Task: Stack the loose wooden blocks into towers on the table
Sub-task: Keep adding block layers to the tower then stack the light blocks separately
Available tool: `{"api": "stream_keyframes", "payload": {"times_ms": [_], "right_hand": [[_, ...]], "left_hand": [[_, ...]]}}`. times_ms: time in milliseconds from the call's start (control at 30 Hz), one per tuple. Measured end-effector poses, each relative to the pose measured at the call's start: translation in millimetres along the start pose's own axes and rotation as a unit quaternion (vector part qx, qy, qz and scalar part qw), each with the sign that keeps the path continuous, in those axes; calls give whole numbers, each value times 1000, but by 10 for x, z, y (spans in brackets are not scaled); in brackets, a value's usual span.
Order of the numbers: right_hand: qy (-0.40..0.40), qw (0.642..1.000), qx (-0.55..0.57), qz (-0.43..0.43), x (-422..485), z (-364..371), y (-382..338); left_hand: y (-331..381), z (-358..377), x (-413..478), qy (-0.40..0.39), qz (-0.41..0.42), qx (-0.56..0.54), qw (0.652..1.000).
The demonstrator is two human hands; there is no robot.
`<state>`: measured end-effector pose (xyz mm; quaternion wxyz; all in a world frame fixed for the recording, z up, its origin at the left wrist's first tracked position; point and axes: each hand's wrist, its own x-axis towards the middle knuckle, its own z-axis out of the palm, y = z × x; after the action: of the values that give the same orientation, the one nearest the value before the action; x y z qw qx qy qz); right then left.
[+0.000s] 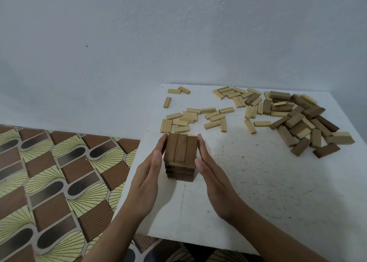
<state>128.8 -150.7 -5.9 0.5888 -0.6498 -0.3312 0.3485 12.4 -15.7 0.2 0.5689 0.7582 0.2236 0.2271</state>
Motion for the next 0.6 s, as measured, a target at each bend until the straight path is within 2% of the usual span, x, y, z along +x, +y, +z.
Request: {"api": "stream_keyframes", "payload": {"times_ms": [600], "right_hand": [[12, 1000, 6, -4, 23, 129, 0]], "left_hand": [[-25, -70, 14, -38, -2, 16, 999]]}}
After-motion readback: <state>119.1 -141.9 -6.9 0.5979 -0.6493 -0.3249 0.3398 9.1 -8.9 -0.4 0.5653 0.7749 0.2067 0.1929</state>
